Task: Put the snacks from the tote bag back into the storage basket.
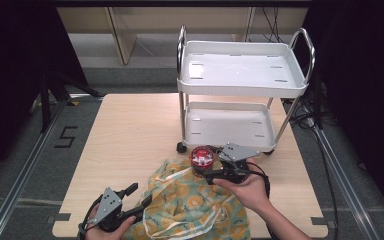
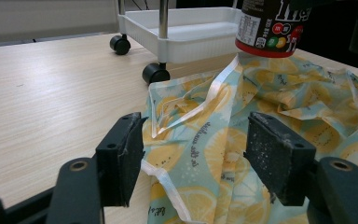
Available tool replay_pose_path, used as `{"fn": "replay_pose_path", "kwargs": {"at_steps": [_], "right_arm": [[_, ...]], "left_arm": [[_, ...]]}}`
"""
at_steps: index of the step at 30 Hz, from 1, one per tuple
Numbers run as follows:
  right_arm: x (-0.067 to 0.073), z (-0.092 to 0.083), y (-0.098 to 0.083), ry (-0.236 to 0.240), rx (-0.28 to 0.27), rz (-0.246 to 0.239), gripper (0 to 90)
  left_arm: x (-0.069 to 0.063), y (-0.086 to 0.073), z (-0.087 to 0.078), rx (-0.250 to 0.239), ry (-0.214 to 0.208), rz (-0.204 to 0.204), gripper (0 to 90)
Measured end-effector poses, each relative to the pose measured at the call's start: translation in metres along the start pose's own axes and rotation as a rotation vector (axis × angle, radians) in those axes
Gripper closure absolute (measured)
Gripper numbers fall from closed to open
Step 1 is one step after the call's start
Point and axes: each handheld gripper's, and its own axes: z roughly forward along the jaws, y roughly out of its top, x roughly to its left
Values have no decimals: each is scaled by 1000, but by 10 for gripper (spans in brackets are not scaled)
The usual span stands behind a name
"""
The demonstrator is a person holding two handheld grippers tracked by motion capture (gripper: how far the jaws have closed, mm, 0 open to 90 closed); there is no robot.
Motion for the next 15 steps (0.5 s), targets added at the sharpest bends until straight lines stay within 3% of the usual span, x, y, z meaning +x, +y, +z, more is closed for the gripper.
{"fn": "replay_pose_path", "kwargs": {"at_steps": [2, 3, 15], "right_arm": [[-2, 0, 2, -11, -2, -21, 264], [-2, 0, 2, -9, -4, 5, 264], [-7, 5, 5, -6, -11, -2, 264]], "left_arm": [[0, 0, 0, 1, 0, -1, 362], [0, 0, 0, 0, 1, -3, 362], [0, 0, 0, -3, 0, -1, 362]]}}
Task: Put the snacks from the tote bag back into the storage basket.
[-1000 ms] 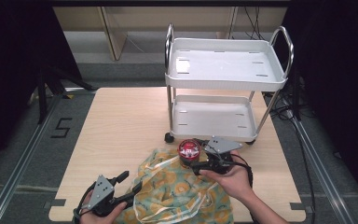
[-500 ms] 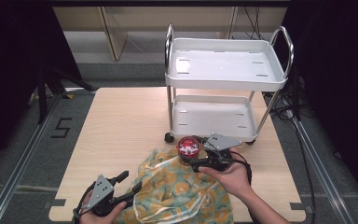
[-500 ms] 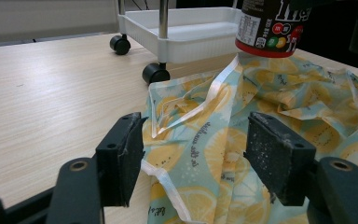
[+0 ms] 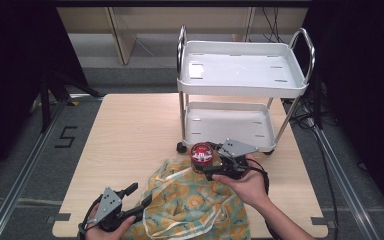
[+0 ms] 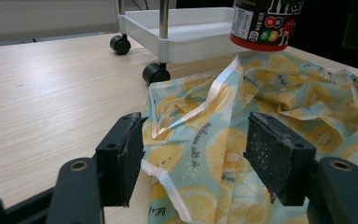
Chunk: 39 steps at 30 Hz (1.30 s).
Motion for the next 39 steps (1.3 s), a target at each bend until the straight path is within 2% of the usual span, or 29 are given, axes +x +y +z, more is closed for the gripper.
{"fn": "replay_pose_path", "kwargs": {"at_steps": [2, 3, 4, 7, 10, 11, 12, 13, 15, 18, 21, 23, 24, 25, 30, 31, 33, 35, 36, 37, 38, 39], "right_arm": [[0, 0, 0, 9, 1, 2, 264], [-1, 0, 1, -9, 7, -1, 264], [-1, 2, 1, 10, -3, -3, 264], [-1, 2, 1, -8, 4, -1, 263], [-2, 2, 1, -1, 12, 8, 264], [-5, 2, 1, -16, 7, -13, 263], [-4, 2, 0, 7, 13, 22, 263], [-5, 3, 0, 2, 17, 6, 264], [-6, 2, 0, -11, 13, 17, 264], [-9, 4, 1, -13, 7, 2, 264], [-10, 4, 2, -8, 16, 24, 264], [-12, 4, 2, -21, 8, 14, 264], [-12, 4, 2, -18, 15, 29, 264], [-14, 5, 2, -27, 7, 13, 264], [-16, 6, 2, -28, 9, 8, 264], [-15, 6, 2, -27, 11, 30, 263], [-18, 8, 3, -20, 0, 17, 264], [-18, 7, 3, -21, 17, 36, 264], [-19, 8, 3, -33, 1, 22, 264], [-19, 10, 3, -24, -8, 23, 264], [-19, 9, 3, -18, 10, 44, 264], [-19, 9, 3, -18, 10, 44, 264]], "left_arm": [[0, 0, 0, -1, -1, 0, 362], [0, 0, 0, -1, -1, 1, 362], [0, 0, -1, 4, 2, 2, 362], [1, 0, 0, 0, -2, 7, 362], [-1, 0, -2, 13, 10, -11, 362], [-1, 0, -2, 13, 10, -11, 362], [-1, 0, -2, 12, 10, -10, 362], [0, 0, -2, 11, 10, -11, 362], [-1, 0, -2, 11, 14, -22, 362], [-1, 0, -2, 11, 15, -22, 362], [0, 0, -2, 10, 14, -19, 362], [0, 0, -2, 10, 14, -20, 362], [0, 0, -2, 10, 14, -19, 362], [0, 0, -2, 9, 14, -19, 362], [0, 0, -2, 11, 14, -20, 362], [1, 0, -2, 9, 14, -19, 362], [1, 0, -2, 8, 13, -12, 362], [1, 1, -2, 7, 14, -13, 362], [1, 1, -2, 7, 13, -12, 362], [1, 1, -3, 7, 13, -13, 362], [1, 1, -3, 7, 15, -17, 362], [1, 1, -3, 7, 15, -17, 362]]}}
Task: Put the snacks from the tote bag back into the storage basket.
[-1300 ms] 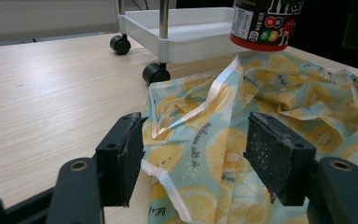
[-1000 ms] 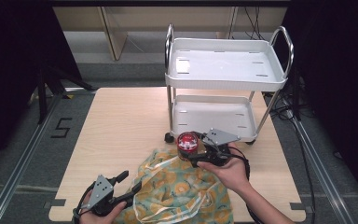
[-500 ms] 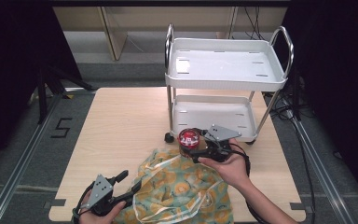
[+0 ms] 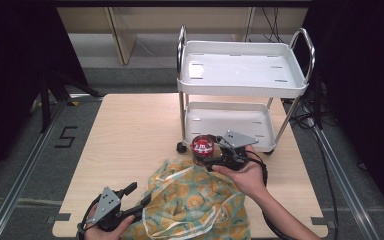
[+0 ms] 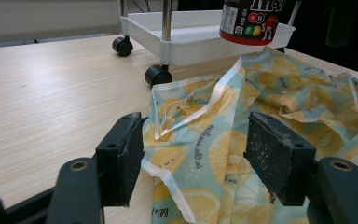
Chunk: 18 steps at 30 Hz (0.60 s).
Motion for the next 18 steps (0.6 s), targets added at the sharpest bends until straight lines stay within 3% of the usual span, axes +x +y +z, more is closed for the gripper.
{"fn": "replay_pose_path", "kwargs": {"at_steps": [1, 3, 7, 8, 9, 11, 12, 18], "right_arm": [[-2, 1, 0, -16, -12, -21, 264], [-2, 1, 1, -14, -11, -20, 264], [-6, 1, 2, -34, -9, -35, 264], [-6, 3, 2, -10, -24, -21, 264], [-7, 2, 3, -27, -18, -39, 264], [-8, 3, 2, -40, -17, -34, 264], [-8, 4, 2, -20, 2, -4, 264], [-11, 9, 2, -35, -16, -11, 264]], "left_arm": [[-1, 0, 0, -1, 4, -15, 362], [1, 0, 0, 0, -2, 12, 362], [1, 0, 0, 1, -3, 14, 362], [1, 0, 1, 1, -2, 12, 362], [1, 0, 1, 2, -2, 11, 362], [1, 0, 1, 1, -2, 13, 362], [1, 0, 1, 1, -1, 12, 362], [0, 0, 0, 2, 4, -1, 362]]}}
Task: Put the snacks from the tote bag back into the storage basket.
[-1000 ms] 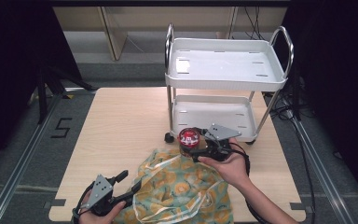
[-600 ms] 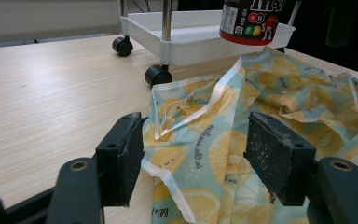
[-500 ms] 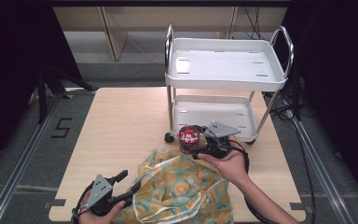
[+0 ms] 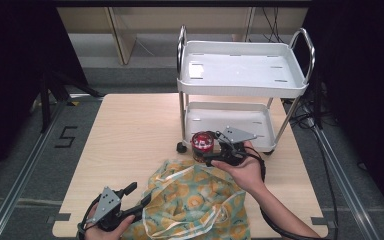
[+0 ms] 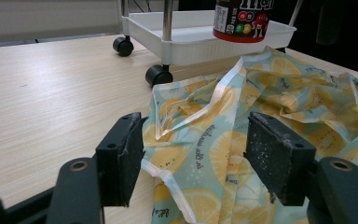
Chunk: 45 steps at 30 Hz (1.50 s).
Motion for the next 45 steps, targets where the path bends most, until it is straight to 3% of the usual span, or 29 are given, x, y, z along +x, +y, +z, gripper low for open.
{"fn": "replay_pose_path", "kwargs": {"at_steps": [1, 2, 3, 4, 5, 9, 10, 13, 14, 18, 20, 27, 31, 33, 36, 38, 45], "right_arm": [[-1, 1, 0, 7, -3, -6, 264], [1, 1, 1, 11, 7, 18, 264], [0, 2, 1, 17, 6, 1, 264], [1, 4, 1, 24, 0, 20, 264], [-1, 4, 2, 11, -10, -9, 264], [0, 6, 2, 18, 12, 4, 264], [-2, 8, 2, 22, -10, -6, 264], [-2, 8, 2, 10, 19, 1, 265], [-2, 7, 2, 20, 14, 19, 264], [-4, 8, 2, 4, -2, 0, 264], [-3, 8, 2, 14, 14, 36, 264], [-7, 12, 3, 4, 23, 4, 265], [-6, 15, 4, 19, 13, 27, 264], [-8, 16, 5, -11, 16, -2, 264], [-7, 19, 7, 18, 18, 16, 264], [-6, 20, 8, 15, 19, 18, 265], [-7, 22, 11, 18, 23, 3, 265]], "left_arm": [[0, 0, 0, -1, 4, -10, 362], [0, 0, 0, -1, 4, -10, 362], [0, 0, 0, -1, 5, -8, 362], [0, 0, -1, -2, 5, -9, 362], [1, 0, 1, -17, -7, 2, 362], [1, 0, 0, -16, -5, 1, 362], [1, 0, 0, -16, -4, 0, 362], [1, 0, 0, -16, -3, -2, 362], [1, 0, 0, -19, -4, -1, 362], [1, 0, 0, -20, -4, 0, 362], [1, 0, 0, -21, -3, -1, 362], [0, 0, 0, -23, 1, -12, 362], [1, 0, 1, -19, -3, -3, 362], [1, 0, 0, -20, -3, -3, 363], [1, 0, 0, -26, -4, -3, 362], [0, 0, 0, -20, 4, -18, 362], [1, 0, 1, -28, -5, -2, 363]]}}
